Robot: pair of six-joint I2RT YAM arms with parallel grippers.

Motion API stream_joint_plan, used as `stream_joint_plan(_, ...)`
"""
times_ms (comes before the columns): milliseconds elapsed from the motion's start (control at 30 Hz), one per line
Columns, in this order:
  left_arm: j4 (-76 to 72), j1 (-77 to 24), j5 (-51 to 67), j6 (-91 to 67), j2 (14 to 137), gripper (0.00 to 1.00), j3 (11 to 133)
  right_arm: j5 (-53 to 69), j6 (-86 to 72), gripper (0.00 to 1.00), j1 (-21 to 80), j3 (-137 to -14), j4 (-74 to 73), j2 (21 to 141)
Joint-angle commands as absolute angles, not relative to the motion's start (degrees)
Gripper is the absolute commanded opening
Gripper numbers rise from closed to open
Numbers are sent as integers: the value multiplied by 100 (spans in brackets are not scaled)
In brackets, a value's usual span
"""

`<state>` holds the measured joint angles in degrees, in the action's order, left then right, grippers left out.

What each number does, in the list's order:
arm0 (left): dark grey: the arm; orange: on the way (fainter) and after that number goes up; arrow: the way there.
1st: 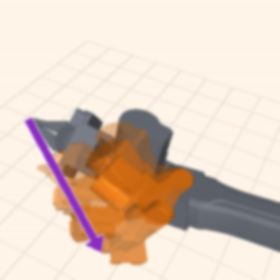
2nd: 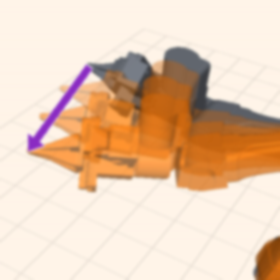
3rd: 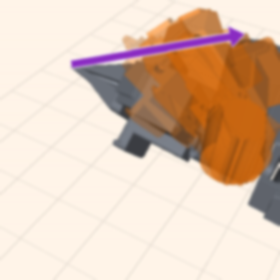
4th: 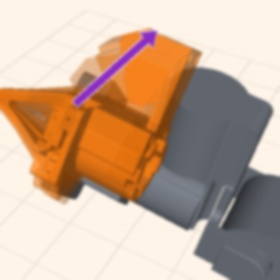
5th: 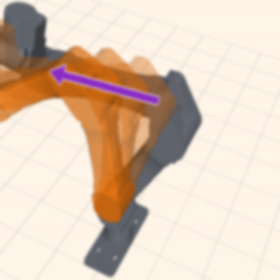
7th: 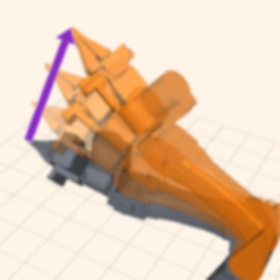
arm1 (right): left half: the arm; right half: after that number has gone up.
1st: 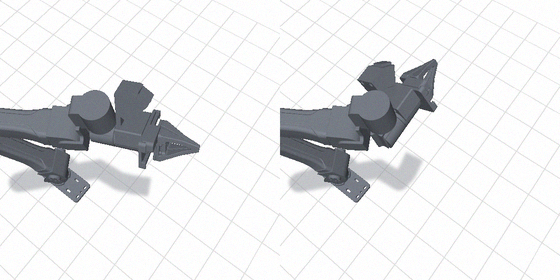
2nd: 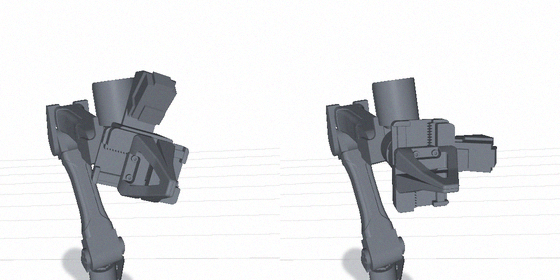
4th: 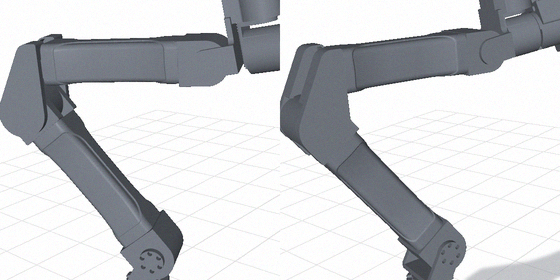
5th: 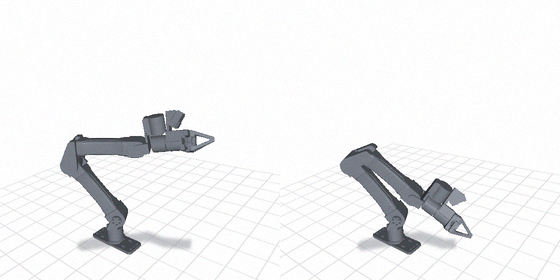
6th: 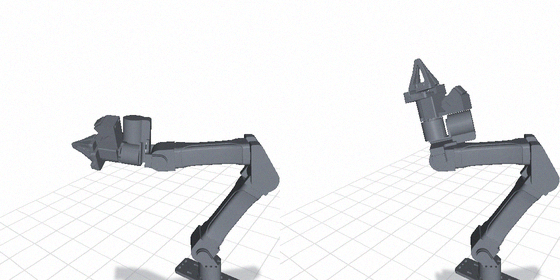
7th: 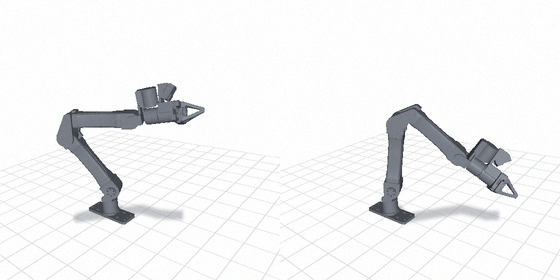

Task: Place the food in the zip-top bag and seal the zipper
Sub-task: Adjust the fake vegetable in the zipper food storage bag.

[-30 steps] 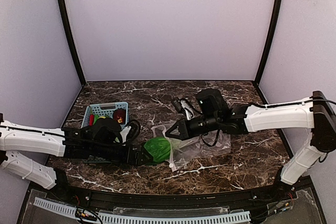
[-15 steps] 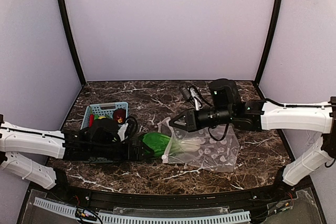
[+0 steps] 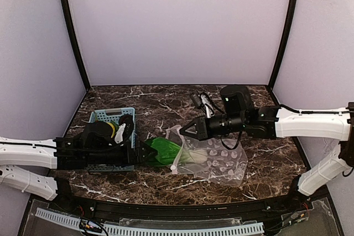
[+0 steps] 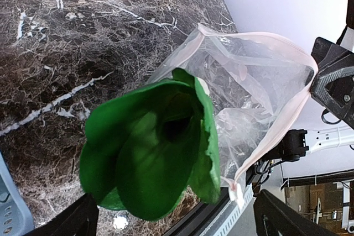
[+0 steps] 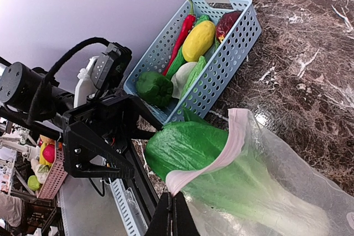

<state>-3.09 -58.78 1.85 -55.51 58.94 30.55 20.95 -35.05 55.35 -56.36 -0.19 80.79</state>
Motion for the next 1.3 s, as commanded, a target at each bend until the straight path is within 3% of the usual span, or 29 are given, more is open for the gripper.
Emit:
stream_joint_plan(0, -234, -5905, 77, -5739, 5755, 99, 2805, 2128, -3498, 0, 5513, -5628, 133, 7929)
stream_joint_plan(1267, -1908, -5801, 334, -5972, 6513, 99, 2453, 2299, -3533, 0, 5519, -5571, 308, 7886)
